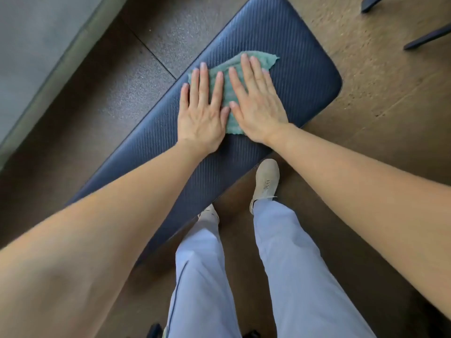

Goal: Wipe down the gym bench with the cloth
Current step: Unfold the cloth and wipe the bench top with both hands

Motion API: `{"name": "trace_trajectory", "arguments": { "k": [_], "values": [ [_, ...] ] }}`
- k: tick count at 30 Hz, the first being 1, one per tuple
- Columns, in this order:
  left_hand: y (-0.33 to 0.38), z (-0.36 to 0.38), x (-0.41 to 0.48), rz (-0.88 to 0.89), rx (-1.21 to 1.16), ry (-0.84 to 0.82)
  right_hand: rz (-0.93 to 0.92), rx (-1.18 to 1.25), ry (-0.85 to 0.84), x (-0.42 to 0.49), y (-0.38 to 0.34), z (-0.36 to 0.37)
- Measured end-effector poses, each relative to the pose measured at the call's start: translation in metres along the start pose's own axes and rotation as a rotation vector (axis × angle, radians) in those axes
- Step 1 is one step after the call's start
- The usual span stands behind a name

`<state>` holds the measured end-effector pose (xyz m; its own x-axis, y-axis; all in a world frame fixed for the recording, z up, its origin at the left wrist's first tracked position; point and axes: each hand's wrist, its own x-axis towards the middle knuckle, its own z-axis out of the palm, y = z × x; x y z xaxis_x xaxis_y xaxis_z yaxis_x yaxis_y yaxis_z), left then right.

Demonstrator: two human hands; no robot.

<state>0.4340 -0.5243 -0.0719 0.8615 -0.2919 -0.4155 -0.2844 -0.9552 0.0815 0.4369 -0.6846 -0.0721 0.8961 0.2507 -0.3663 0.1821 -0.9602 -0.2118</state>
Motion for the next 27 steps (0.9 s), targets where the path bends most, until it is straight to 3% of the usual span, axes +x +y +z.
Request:
{"name": "trace_trajectory", "arguments": {
  "k": [4,7,10,20,27],
  "values": [
    [-0.011,-0.029,0.058,-0.062,0.0,-0.013,-0.05,-0.081,0.035,0.06,0.021,-0.025],
    [0.0,-0.033,0.064,-0.049,0.045,0.003,-0.061,-0.106,0.043,0.056,0.03,-0.026],
    [0.025,-0.019,0.04,0.028,0.047,-0.012,-0.046,-0.133,0.059,0.018,0.039,-0.01],
    [0.131,0.026,-0.048,0.165,-0.051,-0.116,0.167,0.046,-0.116,-0.13,0.071,0.019],
    [0.09,0.014,-0.005,0.211,-0.059,-0.061,0.142,0.079,-0.1,-0.085,0.074,0.012]
  ]
}}
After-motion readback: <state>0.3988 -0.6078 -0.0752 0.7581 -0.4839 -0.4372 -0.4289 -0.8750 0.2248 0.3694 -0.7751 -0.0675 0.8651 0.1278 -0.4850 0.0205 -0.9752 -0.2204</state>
